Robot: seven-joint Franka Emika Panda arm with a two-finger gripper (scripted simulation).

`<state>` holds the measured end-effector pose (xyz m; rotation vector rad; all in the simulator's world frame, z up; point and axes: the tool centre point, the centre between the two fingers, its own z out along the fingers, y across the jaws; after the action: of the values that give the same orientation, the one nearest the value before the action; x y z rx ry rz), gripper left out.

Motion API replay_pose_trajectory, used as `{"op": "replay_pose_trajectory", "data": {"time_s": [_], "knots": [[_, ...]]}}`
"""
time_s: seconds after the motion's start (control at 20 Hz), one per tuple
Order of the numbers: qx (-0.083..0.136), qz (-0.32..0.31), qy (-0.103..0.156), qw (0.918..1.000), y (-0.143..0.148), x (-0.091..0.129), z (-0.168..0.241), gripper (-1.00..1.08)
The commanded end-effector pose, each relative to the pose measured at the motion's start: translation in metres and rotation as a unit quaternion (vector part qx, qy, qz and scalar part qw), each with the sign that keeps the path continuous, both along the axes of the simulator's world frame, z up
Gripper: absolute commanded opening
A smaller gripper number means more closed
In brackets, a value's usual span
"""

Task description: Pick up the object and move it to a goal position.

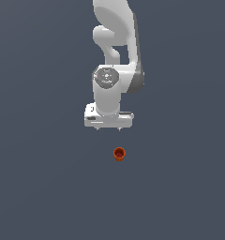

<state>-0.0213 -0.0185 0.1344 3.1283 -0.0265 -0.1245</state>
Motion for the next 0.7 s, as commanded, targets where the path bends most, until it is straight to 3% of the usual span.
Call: {"op": "replay_pose_trajectory", "data": {"time_s": [0.0,0.4,0.65], "knots": [[0.000,0.000,0.000,1.0000,0.000,0.000,0.000,1.00],[0.003,0.034,0.008,0.9994,0.027,-0.001,0.001,1.00],[0.003,0.034,0.008,0.9994,0.028,-0.001,0.001,1.00]]}}
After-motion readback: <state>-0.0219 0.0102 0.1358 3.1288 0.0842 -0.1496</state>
